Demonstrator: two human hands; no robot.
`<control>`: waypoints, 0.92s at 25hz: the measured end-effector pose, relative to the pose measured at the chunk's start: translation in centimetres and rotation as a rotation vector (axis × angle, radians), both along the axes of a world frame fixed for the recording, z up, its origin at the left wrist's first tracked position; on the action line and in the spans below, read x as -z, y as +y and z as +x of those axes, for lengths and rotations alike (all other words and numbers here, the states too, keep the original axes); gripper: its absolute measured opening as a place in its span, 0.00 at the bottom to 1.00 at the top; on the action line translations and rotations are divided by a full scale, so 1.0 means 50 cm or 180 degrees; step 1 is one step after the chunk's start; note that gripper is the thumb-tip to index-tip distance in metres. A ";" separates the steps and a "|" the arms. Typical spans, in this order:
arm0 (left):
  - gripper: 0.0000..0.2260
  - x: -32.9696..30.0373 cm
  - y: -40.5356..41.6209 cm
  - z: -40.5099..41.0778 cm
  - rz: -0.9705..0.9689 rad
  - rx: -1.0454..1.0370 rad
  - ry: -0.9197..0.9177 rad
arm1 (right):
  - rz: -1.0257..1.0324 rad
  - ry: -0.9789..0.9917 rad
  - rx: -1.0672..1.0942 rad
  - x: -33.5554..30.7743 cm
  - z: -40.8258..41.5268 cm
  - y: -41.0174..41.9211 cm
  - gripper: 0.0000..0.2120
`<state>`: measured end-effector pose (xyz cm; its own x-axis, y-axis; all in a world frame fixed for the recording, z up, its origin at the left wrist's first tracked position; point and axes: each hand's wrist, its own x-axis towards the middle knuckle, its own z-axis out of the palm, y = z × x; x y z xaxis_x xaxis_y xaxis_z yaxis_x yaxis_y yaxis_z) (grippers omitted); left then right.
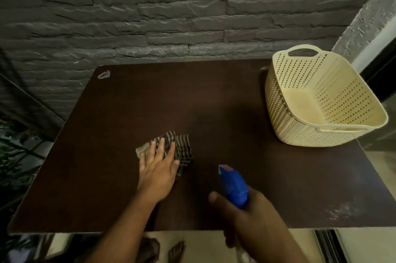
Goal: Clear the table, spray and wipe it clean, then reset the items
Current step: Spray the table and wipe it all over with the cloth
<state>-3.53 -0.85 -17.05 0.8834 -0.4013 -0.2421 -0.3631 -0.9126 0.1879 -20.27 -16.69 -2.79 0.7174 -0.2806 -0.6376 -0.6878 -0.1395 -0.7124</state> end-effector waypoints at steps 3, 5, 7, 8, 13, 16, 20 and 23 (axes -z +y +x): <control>0.24 0.012 -0.051 0.163 0.0031 -0.0058 -0.0006 | -0.0242 -0.0230 0.0047 -0.014 0.114 -0.019 0.18; 0.24 0.017 -0.081 0.259 0.0043 -0.0089 0.0005 | -0.0187 -0.0317 0.0057 -0.026 0.200 -0.032 0.16; 0.24 0.018 -0.102 0.343 0.0045 -0.0103 0.0011 | -0.0241 -0.0468 0.0045 -0.036 0.291 -0.043 0.15; 0.24 0.019 -0.110 0.380 0.0039 -0.0075 -0.0007 | -0.0327 -0.0555 0.0063 -0.041 0.332 -0.048 0.15; 0.25 0.037 -0.146 0.552 0.0077 0.0138 -0.0151 | -0.0673 -0.0925 0.0237 -0.054 0.507 -0.064 0.17; 0.25 0.042 -0.160 0.581 0.0003 0.0207 -0.0125 | -0.0832 -0.1027 0.0439 -0.046 0.574 -0.074 0.14; 0.25 0.032 -0.158 0.567 -0.0099 0.0179 -0.0110 | -0.1123 -0.1347 0.0932 -0.034 0.604 -0.084 0.17; 0.25 0.020 -0.161 0.508 -0.0094 0.0195 -0.0046 | -0.1220 -0.1530 0.1167 -0.036 0.584 -0.093 0.14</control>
